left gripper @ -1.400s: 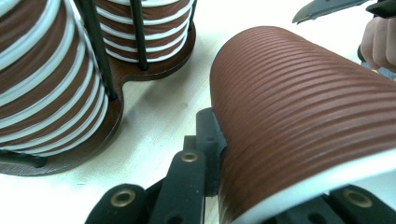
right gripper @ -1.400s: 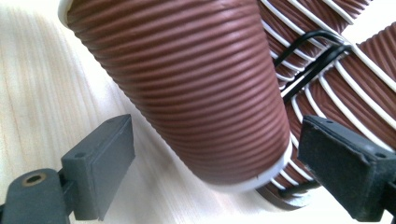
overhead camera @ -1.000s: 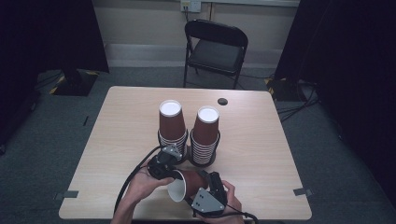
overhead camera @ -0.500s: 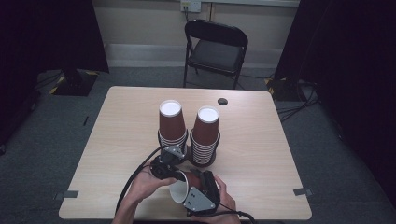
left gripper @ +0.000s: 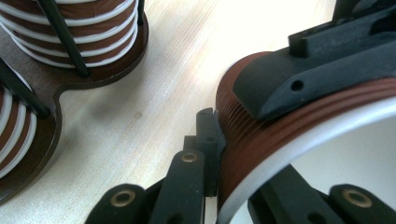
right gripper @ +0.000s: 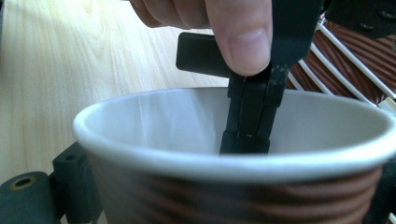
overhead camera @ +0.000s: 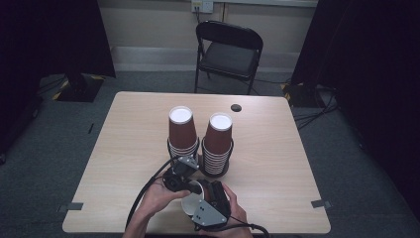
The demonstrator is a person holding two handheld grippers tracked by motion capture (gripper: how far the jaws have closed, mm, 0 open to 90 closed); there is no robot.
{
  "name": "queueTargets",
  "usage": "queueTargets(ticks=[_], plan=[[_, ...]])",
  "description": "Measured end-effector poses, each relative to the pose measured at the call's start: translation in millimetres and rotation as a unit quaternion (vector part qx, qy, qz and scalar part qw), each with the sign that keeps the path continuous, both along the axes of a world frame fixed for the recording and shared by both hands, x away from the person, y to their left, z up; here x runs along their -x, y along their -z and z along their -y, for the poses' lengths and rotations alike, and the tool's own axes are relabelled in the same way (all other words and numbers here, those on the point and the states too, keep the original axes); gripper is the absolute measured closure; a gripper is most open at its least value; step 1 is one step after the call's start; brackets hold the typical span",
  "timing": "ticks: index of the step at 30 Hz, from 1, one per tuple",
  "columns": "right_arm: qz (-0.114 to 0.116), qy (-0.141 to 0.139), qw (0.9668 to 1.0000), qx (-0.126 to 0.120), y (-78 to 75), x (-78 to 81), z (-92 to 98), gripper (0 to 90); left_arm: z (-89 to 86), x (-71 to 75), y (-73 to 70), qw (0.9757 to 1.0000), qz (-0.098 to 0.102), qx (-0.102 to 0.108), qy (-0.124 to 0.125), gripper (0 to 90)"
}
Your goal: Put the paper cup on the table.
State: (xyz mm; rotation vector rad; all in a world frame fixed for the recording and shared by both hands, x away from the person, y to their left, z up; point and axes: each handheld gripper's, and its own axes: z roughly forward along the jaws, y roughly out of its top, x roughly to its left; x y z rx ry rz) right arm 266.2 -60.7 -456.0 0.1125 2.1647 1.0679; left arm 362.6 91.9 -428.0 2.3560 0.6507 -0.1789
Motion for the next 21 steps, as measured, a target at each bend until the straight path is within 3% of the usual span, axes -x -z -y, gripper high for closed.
queueTargets(ticks=[1, 8, 12, 15, 17, 21], plan=[[-0.007, -0.002, 1.0, 0.005, -0.3, -0.4, -0.7, 7.8, 1.2, 0.4, 1.4, 1.0, 0.002, -0.008, -0.002, 86.6], [-0.02, -0.003, 0.9998, 0.002, -1.9, -1.9, 0.2, 8.1, -0.4, 1.6, 1.6, 0.9999, 0.006, -0.007, -0.007, 87.0], [-0.028, -0.001, 0.9996, -0.006, -3.0, -2.4, 2.6, 8.9, -1.8, 3.3, 2.2, 0.9998, 0.011, 0.006, -0.013, 86.9], [-0.032, 0.005, 0.9993, -0.02, -4.2, -3.9, 6.4, 9.6, -4.7, 3.8, 6.5, 0.9987, 0.01, 0.034, -0.035, 85.8], [-0.044, 0.007, 0.9986, -0.028, -4.4, -5.6, 8.4, 9.8, -4.1, 4.6, 7.8, 0.9987, 0.014, 0.034, -0.036, 86.0], [-0.044, 0.012, 0.9984, -0.032, -3.9, -5.9, 9.7, 9.8, -2.8, 6.2, 8.0, 0.9979, 0.023, 0.043, -0.043, 84.8]])
